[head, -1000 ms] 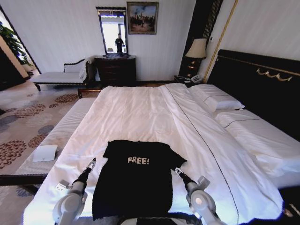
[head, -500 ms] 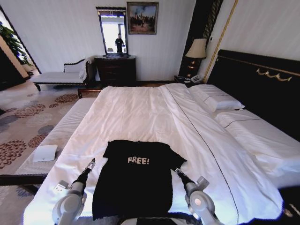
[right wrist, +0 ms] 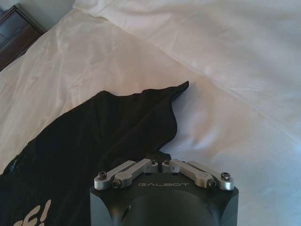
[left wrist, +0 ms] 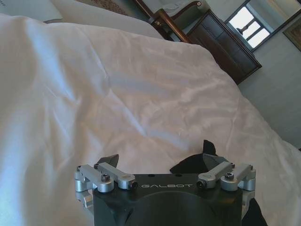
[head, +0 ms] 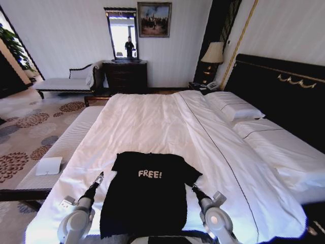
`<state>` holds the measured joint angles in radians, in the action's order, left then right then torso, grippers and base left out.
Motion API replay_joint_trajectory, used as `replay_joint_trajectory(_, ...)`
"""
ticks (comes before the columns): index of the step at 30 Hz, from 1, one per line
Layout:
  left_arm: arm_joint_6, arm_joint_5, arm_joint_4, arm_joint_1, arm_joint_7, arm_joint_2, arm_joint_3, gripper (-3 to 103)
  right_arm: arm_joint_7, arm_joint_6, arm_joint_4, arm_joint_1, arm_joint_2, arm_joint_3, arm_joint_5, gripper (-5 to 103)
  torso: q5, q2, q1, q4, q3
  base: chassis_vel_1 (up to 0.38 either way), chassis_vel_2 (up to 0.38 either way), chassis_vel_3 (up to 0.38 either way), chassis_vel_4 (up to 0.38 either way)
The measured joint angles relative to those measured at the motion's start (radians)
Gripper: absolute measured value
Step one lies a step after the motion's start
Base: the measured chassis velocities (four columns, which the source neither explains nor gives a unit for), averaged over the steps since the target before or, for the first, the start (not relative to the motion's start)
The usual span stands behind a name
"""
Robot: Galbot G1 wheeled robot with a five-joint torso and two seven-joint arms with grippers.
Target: Fold the clothes on the bed.
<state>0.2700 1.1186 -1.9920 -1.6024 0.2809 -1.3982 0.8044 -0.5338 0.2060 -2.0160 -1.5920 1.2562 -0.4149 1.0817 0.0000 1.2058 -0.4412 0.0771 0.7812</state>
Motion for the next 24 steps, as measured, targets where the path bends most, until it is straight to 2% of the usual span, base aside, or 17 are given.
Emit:
replay_joint_trajectory(8, 0.0, -0.001, 0.0, -0.001, 0.0, 0.002, 0.001, 100, -0.014, 0.0, -0.031, -0.042, -0.013, -0.002, 0.0, 0, 0.0, 0.0, 0.0, 0.0, 0.0, 0.0, 0.0, 0.0, 0.0)
replay_joint_trajectory(24, 0.0, 0.0, -0.005, -0.007, 0.001, 0.013, 0.008, 100, -0.016, 0.0, -0.017, -0.063, 0.008, 0.01, -0.029, 0, 0.0, 0.0, 0.0, 0.0, 0.0, 0.0, 0.0, 0.0, 0.0)
